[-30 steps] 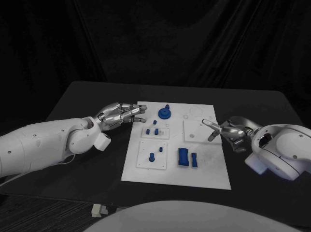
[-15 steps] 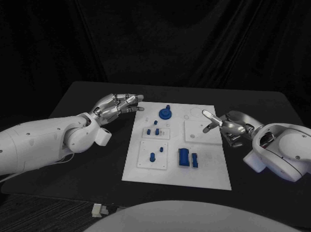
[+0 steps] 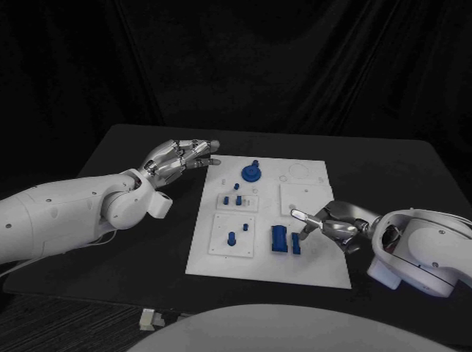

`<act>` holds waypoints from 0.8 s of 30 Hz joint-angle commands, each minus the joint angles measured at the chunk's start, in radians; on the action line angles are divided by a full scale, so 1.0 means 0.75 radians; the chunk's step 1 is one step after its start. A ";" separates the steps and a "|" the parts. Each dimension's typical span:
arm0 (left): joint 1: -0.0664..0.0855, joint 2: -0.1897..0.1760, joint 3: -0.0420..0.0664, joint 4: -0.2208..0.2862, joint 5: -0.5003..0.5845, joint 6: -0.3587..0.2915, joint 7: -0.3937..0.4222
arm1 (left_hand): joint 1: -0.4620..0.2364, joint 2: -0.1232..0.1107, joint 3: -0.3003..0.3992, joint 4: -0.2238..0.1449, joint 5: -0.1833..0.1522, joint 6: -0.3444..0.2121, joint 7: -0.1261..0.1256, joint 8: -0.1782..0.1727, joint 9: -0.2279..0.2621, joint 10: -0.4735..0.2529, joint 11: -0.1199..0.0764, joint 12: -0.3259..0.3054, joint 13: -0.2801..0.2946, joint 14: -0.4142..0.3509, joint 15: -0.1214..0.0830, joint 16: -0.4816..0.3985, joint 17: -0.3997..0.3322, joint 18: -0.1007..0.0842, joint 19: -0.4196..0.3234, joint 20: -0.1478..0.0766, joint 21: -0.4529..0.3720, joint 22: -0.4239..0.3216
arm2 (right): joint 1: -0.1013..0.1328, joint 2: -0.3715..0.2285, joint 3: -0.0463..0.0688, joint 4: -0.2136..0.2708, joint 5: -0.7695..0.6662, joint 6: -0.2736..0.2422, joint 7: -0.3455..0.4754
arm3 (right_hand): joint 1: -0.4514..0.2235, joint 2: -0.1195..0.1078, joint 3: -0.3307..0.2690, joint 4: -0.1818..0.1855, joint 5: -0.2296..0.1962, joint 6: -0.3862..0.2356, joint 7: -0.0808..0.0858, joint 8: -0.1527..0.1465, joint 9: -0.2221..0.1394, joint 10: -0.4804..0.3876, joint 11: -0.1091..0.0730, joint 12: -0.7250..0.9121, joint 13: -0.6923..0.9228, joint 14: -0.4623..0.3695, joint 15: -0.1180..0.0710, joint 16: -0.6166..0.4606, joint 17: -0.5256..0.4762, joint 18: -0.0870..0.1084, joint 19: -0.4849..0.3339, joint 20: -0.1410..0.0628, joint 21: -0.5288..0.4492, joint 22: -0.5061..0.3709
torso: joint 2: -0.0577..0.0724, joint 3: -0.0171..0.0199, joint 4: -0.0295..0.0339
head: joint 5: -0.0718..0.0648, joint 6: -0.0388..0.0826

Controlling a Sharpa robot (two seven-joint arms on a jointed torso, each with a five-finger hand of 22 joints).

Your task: Assemble the parts on the task board

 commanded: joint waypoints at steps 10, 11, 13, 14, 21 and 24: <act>-0.001 0.021 0.001 -0.027 0.020 0.063 0.136 | 0.058 0.007 0.013 -0.009 0.043 -0.010 -0.003 -0.002 -0.001 -0.016 0.004 -0.008 -0.002 -0.012 0.005 0.000 -0.001 0.000 0.004 0.001 0.006 -0.006 | -0.032 0.024 0.000 -0.017 -0.090 0.131 -0.048 | 0.000 0.018 -0.018 0.001 -0.006 0.012 0.000 0.002 -0.007 0.142 0.009 0.003 0.351 0.128 0.009 0.008 0.280 0.000 0.015 0.013 0.000 0.241 | 0.000 -0.0006 -0.0001 | 0.004 0.000; -0.002 0.023 0.001 -0.030 0.020 0.067 0.133 | 0.064 0.007 0.015 -0.009 0.050 -0.010 -0.003 -0.002 -0.001 -0.017 0.004 -0.009 -0.002 -0.012 0.006 0.000 0.000 0.000 0.005 0.001 0.007 -0.006 | -0.034 0.027 0.000 -0.019 -0.090 0.135 -0.052 | 0.002 0.020 -0.019 0.000 -0.006 0.013 0.000 0.002 -0.008 0.142 0.009 0.003 0.351 0.127 0.009 0.008 0.279 0.000 0.014 0.013 0.000 0.241 | 0.000 -0.0006 -0.0003 | 0.003 0.000; -0.003 0.025 0.001 -0.033 0.020 0.071 0.129 | 0.070 0.007 0.018 -0.009 0.056 -0.011 -0.003 -0.002 -0.001 -0.018 0.003 -0.008 -0.002 -0.012 0.006 0.000 0.000 -0.001 0.006 0.001 0.007 -0.006 | -0.035 0.030 0.000 -0.021 -0.093 0.138 -0.059 | 0.002 0.020 -0.019 0.000 -0.006 0.013 0.000 0.002 -0.008 0.142 0.009 0.003 0.351 0.127 0.009 0.008 0.279 0.000 0.014 0.013 0.000 0.241 | 0.001 -0.0008 0.0000 | 0.002 0.000; -0.003 0.025 0.001 -0.034 0.020 0.073 0.128 | 0.070 0.007 0.018 -0.009 0.056 -0.011 -0.003 -0.002 -0.001 -0.018 0.003 -0.008 -0.002 -0.012 0.006 0.000 0.000 -0.001 0.006 0.001 0.007 -0.006 | -0.036 0.032 0.000 -0.022 -0.094 0.139 -0.061 | 0.003 0.021 -0.020 0.000 -0.006 0.013 0.000 0.002 -0.009 0.142 0.009 0.003 0.351 0.127 0.009 0.007 0.277 0.001 0.013 0.013 -0.003 0.240 | 0.001 -0.0009 0.0004 | 0.002 0.000; -0.005 0.028 0.001 -0.039 0.020 0.083 0.118 | 0.079 0.007 0.021 -0.010 0.065 -0.013 -0.003 -0.003 -0.001 -0.020 0.003 -0.010 -0.002 -0.011 0.007 0.001 0.000 -0.001 0.005 0.001 0.008 -0.008 | -0.038 0.042 0.000 -0.030 -0.102 0.130 -0.068 | 0.017 0.030 -0.028 -0.001 -0.006 0.011 0.001 -0.001 -0.018 0.142 0.010 0.003 0.351 0.125 0.010 0.005 0.270 0.002 0.011 0.014 -0.008 0.238 | 0.001 -0.0007 0.0000 | 0.002 0.000; -0.006 0.029 0.001 -0.041 0.020 0.087 0.115 | 0.081 0.007 0.022 -0.010 0.068 -0.015 -0.003 -0.003 -0.001 -0.021 0.003 -0.011 -0.002 -0.011 0.007 0.002 0.000 -0.001 0.006 0.001 0.008 -0.008 | -0.038 0.045 0.000 -0.033 -0.103 0.127 -0.071 | 0.022 0.033 -0.031 -0.001 -0.006 0.009 0.002 -0.003 -0.021 0.142 0.011 0.003 0.351 0.125 0.010 0.005 0.269 0.002 0.010 0.015 -0.009 0.238 | 0.001 -0.0006 0.0008 | 0.000 0.000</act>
